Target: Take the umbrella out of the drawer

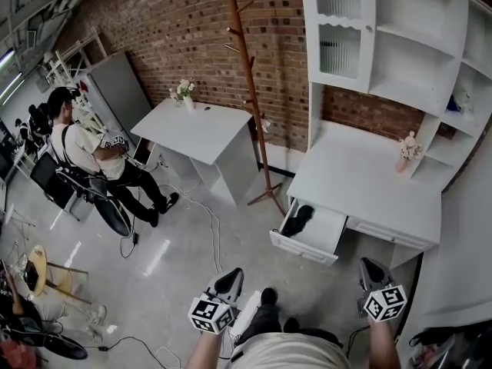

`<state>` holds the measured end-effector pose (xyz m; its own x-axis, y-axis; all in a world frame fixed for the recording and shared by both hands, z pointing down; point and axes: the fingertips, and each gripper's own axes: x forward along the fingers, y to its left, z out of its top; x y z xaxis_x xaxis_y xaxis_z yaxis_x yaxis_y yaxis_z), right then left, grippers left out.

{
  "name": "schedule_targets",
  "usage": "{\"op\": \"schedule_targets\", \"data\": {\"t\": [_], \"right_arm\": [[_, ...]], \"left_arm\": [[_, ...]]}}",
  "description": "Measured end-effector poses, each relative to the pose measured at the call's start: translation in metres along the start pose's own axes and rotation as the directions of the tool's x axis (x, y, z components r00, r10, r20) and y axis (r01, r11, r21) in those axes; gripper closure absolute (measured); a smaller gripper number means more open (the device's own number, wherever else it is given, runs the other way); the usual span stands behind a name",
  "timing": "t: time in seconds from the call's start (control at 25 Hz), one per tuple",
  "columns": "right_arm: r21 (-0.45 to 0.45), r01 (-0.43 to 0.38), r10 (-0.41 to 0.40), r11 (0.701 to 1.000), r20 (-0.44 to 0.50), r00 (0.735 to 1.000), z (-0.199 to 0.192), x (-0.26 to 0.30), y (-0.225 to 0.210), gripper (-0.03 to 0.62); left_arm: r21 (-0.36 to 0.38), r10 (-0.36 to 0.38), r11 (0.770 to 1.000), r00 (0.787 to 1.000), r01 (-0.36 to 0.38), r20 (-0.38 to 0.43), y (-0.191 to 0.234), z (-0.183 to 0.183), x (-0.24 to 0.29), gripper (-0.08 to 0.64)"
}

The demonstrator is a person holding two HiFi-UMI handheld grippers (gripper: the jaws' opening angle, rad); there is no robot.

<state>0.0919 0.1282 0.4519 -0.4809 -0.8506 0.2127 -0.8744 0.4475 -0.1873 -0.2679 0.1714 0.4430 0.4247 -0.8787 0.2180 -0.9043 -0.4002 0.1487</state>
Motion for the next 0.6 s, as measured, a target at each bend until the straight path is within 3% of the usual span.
{"op": "schedule_targets", "data": {"t": [0.6], "right_arm": [[-0.01,0.102,-0.102,0.995,-0.01,0.995,0.024,0.074,-0.017,0.561]], "left_arm": [[0.0,-0.106,0.994,0.994,0.106,-0.006,0.067,0.027,0.1,0.534]]}}
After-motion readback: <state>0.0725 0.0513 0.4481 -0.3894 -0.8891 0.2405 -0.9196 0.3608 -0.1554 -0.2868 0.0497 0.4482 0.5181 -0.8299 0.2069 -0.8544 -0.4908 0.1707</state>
